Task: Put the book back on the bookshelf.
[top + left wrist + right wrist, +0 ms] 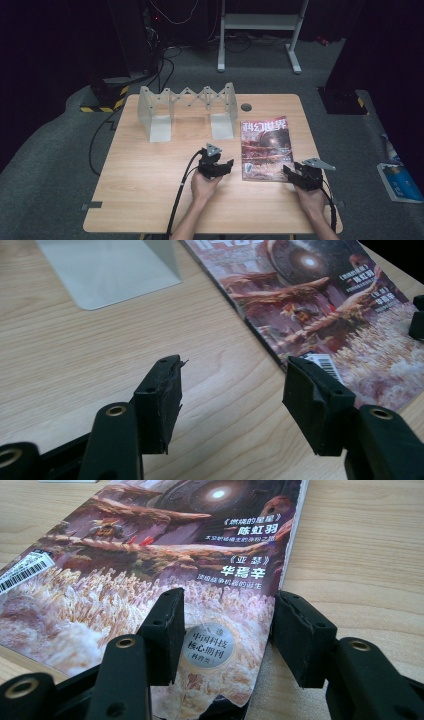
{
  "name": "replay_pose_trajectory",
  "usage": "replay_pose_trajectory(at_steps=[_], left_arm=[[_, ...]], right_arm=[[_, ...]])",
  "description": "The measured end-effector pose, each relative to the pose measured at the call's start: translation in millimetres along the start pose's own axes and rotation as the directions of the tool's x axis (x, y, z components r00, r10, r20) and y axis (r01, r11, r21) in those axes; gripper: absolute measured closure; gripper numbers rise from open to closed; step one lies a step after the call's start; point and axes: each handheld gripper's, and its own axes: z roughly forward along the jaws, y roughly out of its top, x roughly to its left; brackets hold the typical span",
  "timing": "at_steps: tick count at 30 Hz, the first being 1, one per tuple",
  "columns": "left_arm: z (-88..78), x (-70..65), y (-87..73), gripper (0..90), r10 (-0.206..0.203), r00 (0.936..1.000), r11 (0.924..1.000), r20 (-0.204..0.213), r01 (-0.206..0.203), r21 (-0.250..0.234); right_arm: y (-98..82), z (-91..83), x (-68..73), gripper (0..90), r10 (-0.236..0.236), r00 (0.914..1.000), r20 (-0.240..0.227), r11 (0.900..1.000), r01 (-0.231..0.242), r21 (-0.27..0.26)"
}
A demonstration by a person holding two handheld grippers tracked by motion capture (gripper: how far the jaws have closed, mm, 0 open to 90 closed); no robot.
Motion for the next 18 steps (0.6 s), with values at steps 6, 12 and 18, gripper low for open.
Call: replay_pose_trajectory(at_steps=[6,12,18], left_arm=[[13.2,-12.8,6.9,40.9,0.015,0.9998,0.9999,0.016,-0.015,0.003],[26.4,-20.5,11.9,41.1,0.025,0.9991,0.9992,0.034,-0.026,0.031],[41.7,-25.8,16.6,41.1,0.021,0.9991,0.998,0.037,-0.023,0.058]], right_arm=[[-0.4,-0.3,0.5,47.6,-0.004,1.0,-0.003,1.0,0.004,-0.002],[-0.5,-0.4,0.6,47.7,-0.007,1.0,-0.003,1.0,0.007,-0.003],[-0.6,-0.4,0.8,47.8,-0.01,0.9999,-0.003,1.0,0.01,-0.005]])
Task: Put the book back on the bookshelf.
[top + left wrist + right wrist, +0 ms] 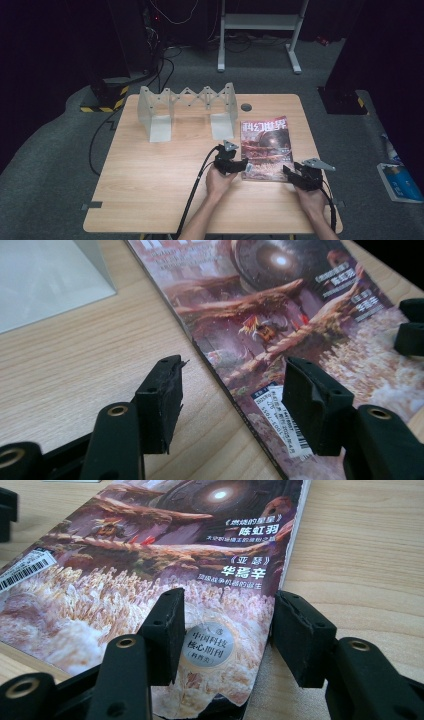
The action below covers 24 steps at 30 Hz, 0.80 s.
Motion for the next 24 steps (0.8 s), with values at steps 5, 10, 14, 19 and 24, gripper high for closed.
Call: replay_pose_trajectory(at_steps=[5,10,14,19,24], left_arm=[[9.8,-3.2,4.9,41.0,-0.003,1.0,0.9999,0.0,0.003,0.011],[18.3,0.9,7.9,40.9,-0.035,0.9993,0.9994,-0.012,0.035,0.001],[26.0,1.0,11.9,40.7,-0.021,0.9994,0.9996,-0.026,0.022,0.018],[31.8,-0.5,14.0,40.7,-0.027,0.9989,0.9996,-0.037,0.027,0.0],[34.6,-2.5,13.8,41.4,0.003,0.9979,0.9999,-0.065,-0.004,-0.011]], right_arm=[[0.0,-0.1,-0.2,47.8,-0.001,1.0,-0.001,1.0,0.001,0.001],[0.1,0.1,1.0,47.9,-0.003,0.9999,-0.01,1.0,0.003,0.002],[0.0,0.2,0.9,48.0,-0.006,0.9999,-0.012,1.0,0.006,0.0],[-0.1,-0.2,1.1,48.4,-0.002,0.9997,-0.026,1.0,0.003,0.007],[0.1,0.2,1.4,49.0,-0.008,0.9985,-0.053,1.0,0.008,0.009]])
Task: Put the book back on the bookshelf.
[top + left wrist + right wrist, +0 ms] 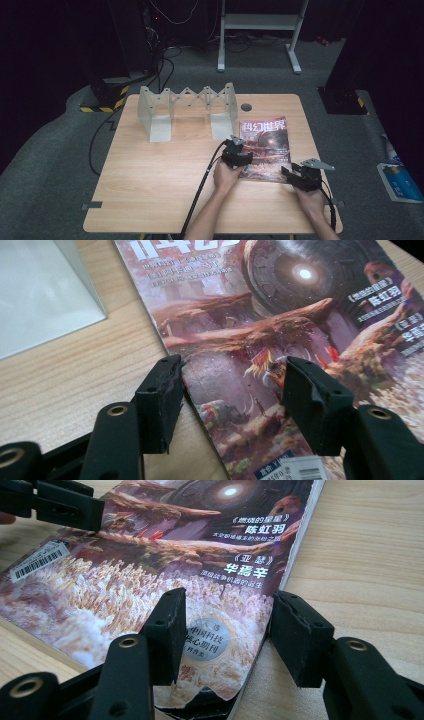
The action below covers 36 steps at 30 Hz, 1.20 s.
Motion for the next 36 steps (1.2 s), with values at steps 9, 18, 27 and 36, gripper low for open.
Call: replay_pose_trajectory(at_steps=[9,18,27,36], left_arm=[[-0.1,1.6,0.1,44.5,0.022,0.9997,0.9998,-0.01,-0.022,-0.001],[-1.1,3.9,0.2,48.4,0.012,0.9999,0.9999,-0.002,-0.012,0.002],[-4.6,2.5,0.6,50.4,0.008,1.0,0.9996,-0.005,-0.008,0.027],[-14.5,-1.8,-5.8,50.9,0.031,0.9995,0.9985,0.009,-0.031,0.046]], right_arm=[[7.1,1.7,-7.7,52.9,0.027,0.9991,-0.032,0.999,-0.026,0.035],[27.9,20.8,-14.4,50.4,0.049,0.9987,-0.012,0.995,-0.048,0.092],[24.9,18.4,-9.2,50.9,0.03,0.9995,0.003,0.995,-0.03,0.09],[18.1,9.9,-3.4,50.8,0.009,0.9999,-0.006,0.995,-0.008,0.096]])
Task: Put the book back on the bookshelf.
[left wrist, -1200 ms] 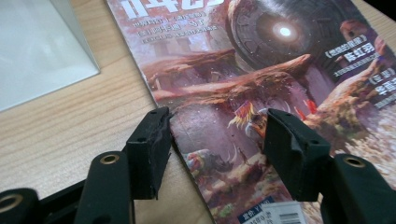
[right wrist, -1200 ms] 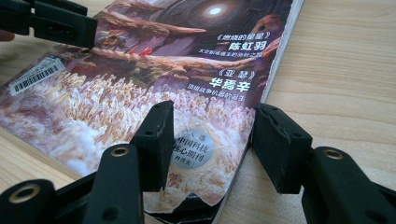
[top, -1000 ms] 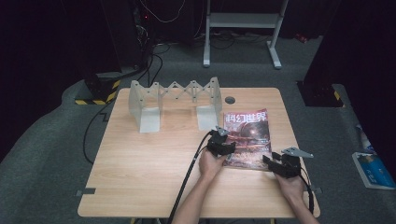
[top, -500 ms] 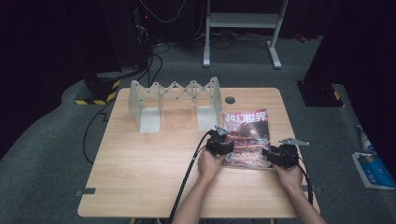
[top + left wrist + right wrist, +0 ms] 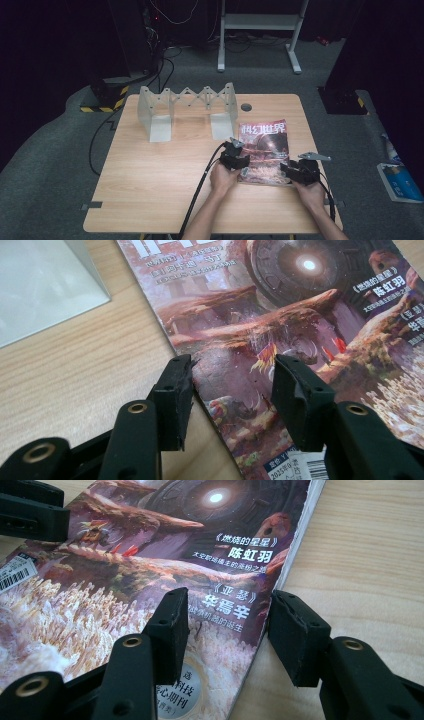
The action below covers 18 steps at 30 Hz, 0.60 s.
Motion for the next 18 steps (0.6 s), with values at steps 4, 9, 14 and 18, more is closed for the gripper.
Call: replay_pose_trajectory(at_steps=[4,9,14,18], left_arm=[[-3.9,-1.9,-3.3,50.9,0.006,1.0,1.0,0.002,-0.006,0.005],[-9.3,-4.8,-8.5,50.9,0.014,0.9999,0.9999,0.007,-0.014,0.006],[-14.4,-8.0,-13.3,51.0,0.023,0.9997,0.9997,0.012,-0.023,0.01],[-18.3,-10.5,-17.8,51.0,0.03,0.9995,0.9995,0.015,-0.03,0.005]], right_arm=[[-2.7,-3.0,2.1,50.8,-0.006,1.0,-0.005,1.0,0.006,0.004],[-5.3,-7.1,5.5,50.9,-0.015,0.9999,-0.006,1.0,0.015,0.017],[-9.9,-12.1,9.9,50.9,-0.034,0.9994,-0.002,0.999,0.034,0.018],[-13.8,-16.7,14.0,50.9,-0.043,0.9991,0.001,0.999,0.043,0.023]])
